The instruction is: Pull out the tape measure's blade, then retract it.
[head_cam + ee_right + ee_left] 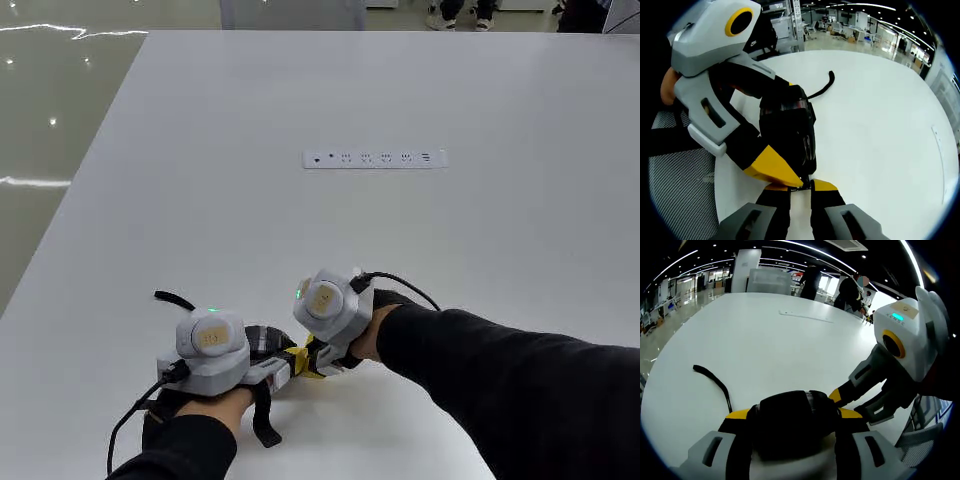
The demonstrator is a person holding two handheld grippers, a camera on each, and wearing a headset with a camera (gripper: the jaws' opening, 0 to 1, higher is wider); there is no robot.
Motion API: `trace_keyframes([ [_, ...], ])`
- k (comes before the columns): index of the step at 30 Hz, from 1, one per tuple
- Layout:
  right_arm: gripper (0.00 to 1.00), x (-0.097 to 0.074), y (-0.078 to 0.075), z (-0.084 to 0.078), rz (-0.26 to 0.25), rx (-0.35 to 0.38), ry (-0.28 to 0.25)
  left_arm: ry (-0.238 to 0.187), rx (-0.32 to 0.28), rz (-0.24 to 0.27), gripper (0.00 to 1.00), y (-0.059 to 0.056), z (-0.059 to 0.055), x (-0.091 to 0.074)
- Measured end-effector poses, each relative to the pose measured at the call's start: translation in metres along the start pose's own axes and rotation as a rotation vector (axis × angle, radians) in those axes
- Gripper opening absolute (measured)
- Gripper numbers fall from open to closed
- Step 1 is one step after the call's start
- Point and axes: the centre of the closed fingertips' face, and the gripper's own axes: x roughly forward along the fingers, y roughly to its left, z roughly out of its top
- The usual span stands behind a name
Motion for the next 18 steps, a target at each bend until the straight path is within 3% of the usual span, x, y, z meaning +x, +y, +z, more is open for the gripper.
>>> trace_keyframes([
  [5, 0.12, -0.0003, -0.0003, 0.0003, -0.001, 0.026, -0.016, 0.008, -0.008, -0.004, 0.64, -0.0004, -0.0004, 0.0004],
  [18, 0.12, 0.0, -0.0001, 0.0007, -0.023, 0.004, -0.022, 0.011, -0.005, -0.006, 0.64, -0.0009, -0.0006, 0.0008],
])
